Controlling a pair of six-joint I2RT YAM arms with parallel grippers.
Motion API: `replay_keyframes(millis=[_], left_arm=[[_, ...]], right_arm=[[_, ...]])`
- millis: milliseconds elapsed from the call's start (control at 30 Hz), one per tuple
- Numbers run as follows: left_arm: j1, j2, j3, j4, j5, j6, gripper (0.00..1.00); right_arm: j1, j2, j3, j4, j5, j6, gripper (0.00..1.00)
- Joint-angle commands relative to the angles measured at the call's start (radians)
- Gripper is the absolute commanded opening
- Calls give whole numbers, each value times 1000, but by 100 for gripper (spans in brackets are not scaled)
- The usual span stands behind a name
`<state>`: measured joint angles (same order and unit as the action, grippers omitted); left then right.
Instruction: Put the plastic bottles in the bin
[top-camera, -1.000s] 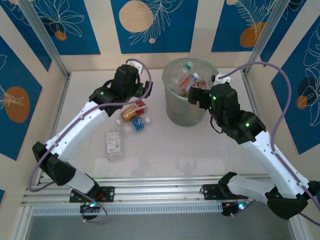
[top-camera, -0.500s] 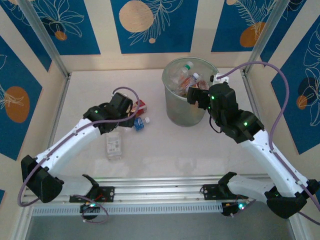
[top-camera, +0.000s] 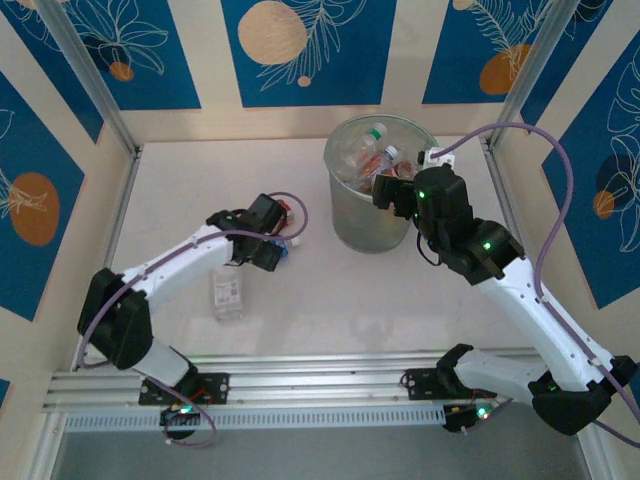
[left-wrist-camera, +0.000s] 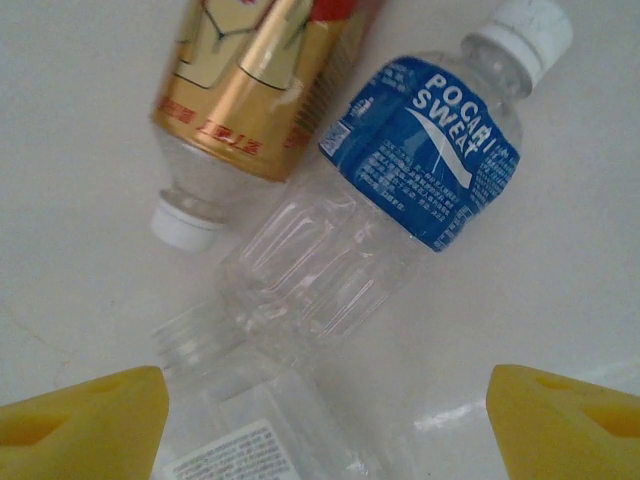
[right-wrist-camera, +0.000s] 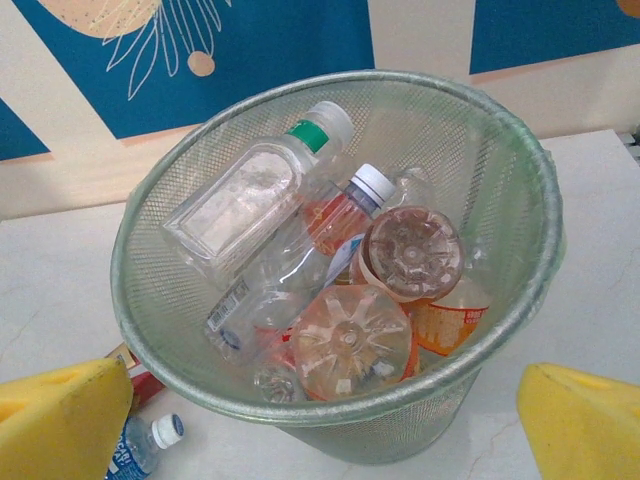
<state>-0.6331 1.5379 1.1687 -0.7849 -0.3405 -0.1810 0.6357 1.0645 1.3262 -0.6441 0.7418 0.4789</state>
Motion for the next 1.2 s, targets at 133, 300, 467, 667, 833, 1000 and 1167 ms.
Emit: replay_keyframes(millis=[133, 300, 467, 667, 833, 1000, 1167], left_arm=[[36, 97, 48, 80, 43, 68, 83], [44, 154, 53, 96, 67, 81, 82], [44, 192, 54, 111, 89, 83, 81], [44, 212, 45, 119, 127, 70, 75], [42, 211, 28, 133, 177, 58, 75], [42, 219, 17, 151, 203, 45, 76], [41, 252, 22, 153, 169, 42, 77]], right_arm=[[6, -20, 4, -8, 41, 17, 99], [7, -22, 7, -9, 53, 15, 99], [7, -18, 7, -2, 51, 11, 99], [7, -13, 8, 0, 48, 11, 99], [6, -5, 8, 7, 44, 11, 99], [7, 6, 11, 12, 39, 10, 99], [7, 17, 19, 12, 32, 5, 99]])
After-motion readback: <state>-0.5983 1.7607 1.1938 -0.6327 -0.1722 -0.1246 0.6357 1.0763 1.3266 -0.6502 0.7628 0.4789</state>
